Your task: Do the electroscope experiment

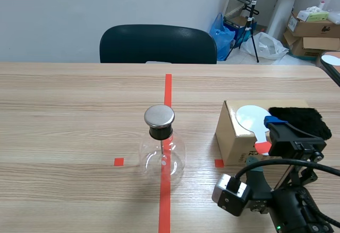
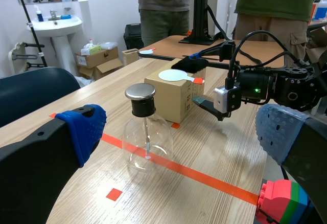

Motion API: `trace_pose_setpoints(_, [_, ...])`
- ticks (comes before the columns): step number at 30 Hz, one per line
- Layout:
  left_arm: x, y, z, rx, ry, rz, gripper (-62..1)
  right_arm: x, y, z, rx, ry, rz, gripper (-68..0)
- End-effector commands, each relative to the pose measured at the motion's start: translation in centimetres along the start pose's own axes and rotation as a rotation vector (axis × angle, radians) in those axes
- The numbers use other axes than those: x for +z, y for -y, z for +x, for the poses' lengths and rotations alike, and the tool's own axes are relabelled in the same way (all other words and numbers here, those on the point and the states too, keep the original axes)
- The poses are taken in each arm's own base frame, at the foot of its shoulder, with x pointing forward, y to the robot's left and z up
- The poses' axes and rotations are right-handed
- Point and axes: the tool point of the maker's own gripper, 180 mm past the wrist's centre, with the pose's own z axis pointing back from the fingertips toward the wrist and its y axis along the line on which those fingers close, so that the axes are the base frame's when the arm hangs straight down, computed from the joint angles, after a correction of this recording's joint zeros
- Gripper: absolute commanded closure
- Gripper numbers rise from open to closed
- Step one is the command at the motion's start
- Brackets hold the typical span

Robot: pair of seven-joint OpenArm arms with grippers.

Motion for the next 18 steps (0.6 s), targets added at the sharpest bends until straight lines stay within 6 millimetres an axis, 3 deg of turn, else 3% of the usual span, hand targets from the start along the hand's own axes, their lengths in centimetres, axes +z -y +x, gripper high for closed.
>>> trace_pose_setpoints(1, [-0.1,-0.1,0.5,0.0,0.026,0.006,-62.3,-0.2,1.7,-0.2,0.01,-0.005,-0.079,-65.5])
trace_pose_setpoints(10, [-0.1,-0.1,0.5,0.0,0.025,0.006,-62.3,0.2,1.7,-1.0,0.009,-0.047,-0.073,-65.5])
trace_pose_setpoints(18, [-0.1,-0.1,0.5,0.0,0.024,0.006,-62.3,3.2,4.8,-1.3,-0.013,-0.045,-0.106,-65.5])
